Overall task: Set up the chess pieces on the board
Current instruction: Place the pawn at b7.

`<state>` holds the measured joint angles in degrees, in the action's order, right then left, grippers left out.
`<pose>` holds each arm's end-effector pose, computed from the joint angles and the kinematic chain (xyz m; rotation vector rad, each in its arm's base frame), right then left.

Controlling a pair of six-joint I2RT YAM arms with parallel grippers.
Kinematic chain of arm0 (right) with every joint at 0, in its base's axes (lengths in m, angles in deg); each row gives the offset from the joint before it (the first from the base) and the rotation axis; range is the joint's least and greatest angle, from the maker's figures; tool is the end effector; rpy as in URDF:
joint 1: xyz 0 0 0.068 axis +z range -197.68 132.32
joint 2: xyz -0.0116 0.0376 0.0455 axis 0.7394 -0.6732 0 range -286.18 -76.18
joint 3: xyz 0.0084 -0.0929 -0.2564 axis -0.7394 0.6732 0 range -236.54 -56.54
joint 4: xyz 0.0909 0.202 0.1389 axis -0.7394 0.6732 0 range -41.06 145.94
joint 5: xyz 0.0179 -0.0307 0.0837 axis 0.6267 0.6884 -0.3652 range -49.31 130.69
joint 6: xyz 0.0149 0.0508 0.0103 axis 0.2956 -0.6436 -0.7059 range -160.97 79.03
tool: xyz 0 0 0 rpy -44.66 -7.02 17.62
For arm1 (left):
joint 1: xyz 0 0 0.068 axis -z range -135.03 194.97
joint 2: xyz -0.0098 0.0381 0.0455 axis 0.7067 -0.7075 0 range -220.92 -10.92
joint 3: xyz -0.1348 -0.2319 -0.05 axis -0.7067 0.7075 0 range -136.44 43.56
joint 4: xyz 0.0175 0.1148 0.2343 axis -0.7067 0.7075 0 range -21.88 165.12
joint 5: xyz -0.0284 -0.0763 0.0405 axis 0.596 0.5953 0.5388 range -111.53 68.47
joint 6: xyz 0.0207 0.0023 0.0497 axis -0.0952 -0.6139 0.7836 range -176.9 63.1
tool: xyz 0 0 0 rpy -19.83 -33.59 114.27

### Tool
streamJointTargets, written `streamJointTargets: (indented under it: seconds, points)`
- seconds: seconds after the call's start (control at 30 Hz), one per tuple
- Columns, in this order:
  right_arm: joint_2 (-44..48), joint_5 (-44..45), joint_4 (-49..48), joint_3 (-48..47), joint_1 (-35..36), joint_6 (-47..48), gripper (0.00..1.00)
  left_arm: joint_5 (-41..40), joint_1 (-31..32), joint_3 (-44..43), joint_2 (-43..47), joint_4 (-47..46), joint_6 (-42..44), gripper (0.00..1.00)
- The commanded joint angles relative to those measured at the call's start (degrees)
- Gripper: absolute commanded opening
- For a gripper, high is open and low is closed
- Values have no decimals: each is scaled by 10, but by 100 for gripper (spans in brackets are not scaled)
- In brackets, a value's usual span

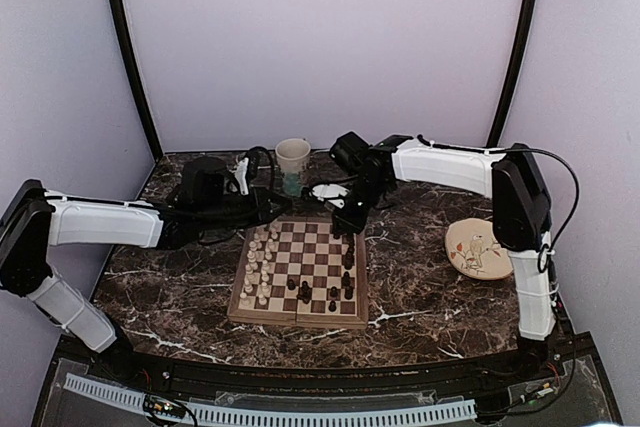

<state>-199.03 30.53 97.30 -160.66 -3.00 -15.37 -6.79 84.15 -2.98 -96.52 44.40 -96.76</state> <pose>0.3204 0.3257 0.2131 -1.6279 2.2263 0.3342 0.2520 -0.2170 0.2403 0.1851 1.9971 -1.1678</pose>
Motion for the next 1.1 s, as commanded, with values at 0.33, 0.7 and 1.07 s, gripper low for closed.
streamJointTargets:
  seconds: [0.33, 0.7, 1.07]
  points:
    - [-38, -5, 6, -34, -10, -13, 6, -19, 2, -5, 36, 24, 34, 0]
    - [-62, -5, 21, -64, -9, -15, 7, -15, 4, 1, 36, 18, 32, 0]
    - [-67, 0, 27, -62, -4, -14, 14, -15, 4, -2, 35, 18, 37, 0]
